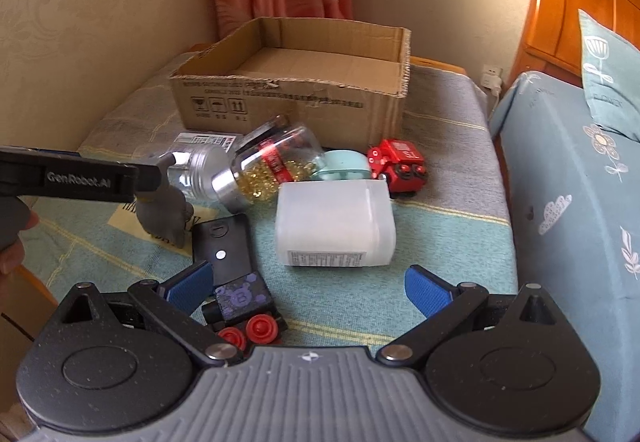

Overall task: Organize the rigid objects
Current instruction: 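Reach left tool to grey dog figurine and close on it while right tool approaches black toy car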

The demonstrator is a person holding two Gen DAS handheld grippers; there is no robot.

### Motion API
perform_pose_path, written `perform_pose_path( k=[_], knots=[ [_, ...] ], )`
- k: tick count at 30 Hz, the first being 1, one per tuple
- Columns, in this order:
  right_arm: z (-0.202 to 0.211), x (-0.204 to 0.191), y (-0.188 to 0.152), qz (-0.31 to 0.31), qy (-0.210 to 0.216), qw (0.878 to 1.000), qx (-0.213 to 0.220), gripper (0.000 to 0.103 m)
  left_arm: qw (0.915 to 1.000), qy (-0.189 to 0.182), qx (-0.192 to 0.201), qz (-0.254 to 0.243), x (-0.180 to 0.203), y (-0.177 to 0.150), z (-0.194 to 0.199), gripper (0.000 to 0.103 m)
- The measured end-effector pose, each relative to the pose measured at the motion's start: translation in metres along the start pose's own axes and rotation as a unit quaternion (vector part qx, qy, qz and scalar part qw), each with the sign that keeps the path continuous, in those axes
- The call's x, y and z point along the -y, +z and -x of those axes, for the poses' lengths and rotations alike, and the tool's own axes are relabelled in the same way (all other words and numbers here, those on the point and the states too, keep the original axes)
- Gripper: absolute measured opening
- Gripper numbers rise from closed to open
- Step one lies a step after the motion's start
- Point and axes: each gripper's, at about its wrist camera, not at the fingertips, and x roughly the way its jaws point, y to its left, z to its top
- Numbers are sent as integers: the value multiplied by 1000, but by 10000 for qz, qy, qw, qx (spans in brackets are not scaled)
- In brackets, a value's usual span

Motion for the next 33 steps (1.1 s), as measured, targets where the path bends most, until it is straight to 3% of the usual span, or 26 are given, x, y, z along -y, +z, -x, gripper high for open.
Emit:
perform_pose_path(
  k=[9, 15, 21, 25, 29, 33],
  knots=[
    [-10, -5, -5, 345, 251, 9991, -80, 103, 9990, 296, -110, 302, -41, -16, -1, 102],
    [-18, -11, -12, 623, 458, 9968, -192, 103, 9993, 194, -98, 317, -50, -22, 3, 102],
    [-28, -20, -17, 831, 606, 9943, -297, 103, 9987, -485, 139, -60, -23, -15, 16, 102],
    [-32, -24, -19, 913, 616, 9933, -343, 103, 9957, -721, 359, -455, 9, 2, 10, 102],
    [-33, -24, -19, 923, 562, 9937, -314, 103, 9955, -639, 279, -648, 31, 12, -17, 102],
    [-34, -22, -17, 880, 524, 9943, -293, 103, 9975, -390, 239, -542, 22, 4, -24, 102]
  ],
)
